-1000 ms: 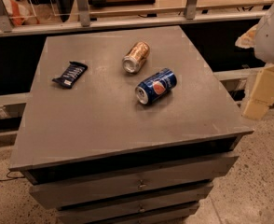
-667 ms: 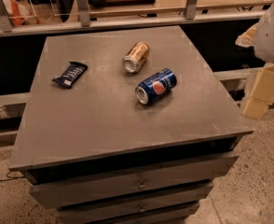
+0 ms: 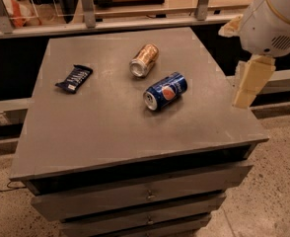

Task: Pick pepsi can

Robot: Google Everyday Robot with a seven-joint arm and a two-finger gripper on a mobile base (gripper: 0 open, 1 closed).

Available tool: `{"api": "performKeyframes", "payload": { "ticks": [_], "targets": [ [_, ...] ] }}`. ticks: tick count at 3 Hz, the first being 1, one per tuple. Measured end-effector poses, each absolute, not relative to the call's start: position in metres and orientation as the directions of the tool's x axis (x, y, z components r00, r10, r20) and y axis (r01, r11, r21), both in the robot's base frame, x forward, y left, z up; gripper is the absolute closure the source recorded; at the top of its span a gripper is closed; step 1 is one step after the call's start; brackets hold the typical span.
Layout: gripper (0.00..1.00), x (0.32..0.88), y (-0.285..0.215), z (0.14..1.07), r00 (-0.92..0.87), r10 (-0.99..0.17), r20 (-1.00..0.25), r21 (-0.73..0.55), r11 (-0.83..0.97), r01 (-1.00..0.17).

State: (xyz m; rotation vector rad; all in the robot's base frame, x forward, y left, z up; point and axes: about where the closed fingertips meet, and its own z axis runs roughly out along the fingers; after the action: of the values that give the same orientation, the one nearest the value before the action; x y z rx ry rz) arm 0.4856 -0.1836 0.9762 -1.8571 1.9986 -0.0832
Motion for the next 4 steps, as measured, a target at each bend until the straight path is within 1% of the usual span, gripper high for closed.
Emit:
{"api": "performKeyframes", "payload": {
  "ticks": [2, 3, 4],
  "targets": [
    [0.00, 0.546, -0.128, 0.946, 0.179, -0.935, -0.306, -0.339, -0.068, -0.938],
    [0.00, 0.558, -0.101, 0.927, 0.291, -0.906, -0.309, -0.343, -0.179, -0.922],
    [0.00, 0.560, -0.086, 0.912, 0.378, -0.886, -0.270, -0.355, -0.273, -0.894]
  ]
}}
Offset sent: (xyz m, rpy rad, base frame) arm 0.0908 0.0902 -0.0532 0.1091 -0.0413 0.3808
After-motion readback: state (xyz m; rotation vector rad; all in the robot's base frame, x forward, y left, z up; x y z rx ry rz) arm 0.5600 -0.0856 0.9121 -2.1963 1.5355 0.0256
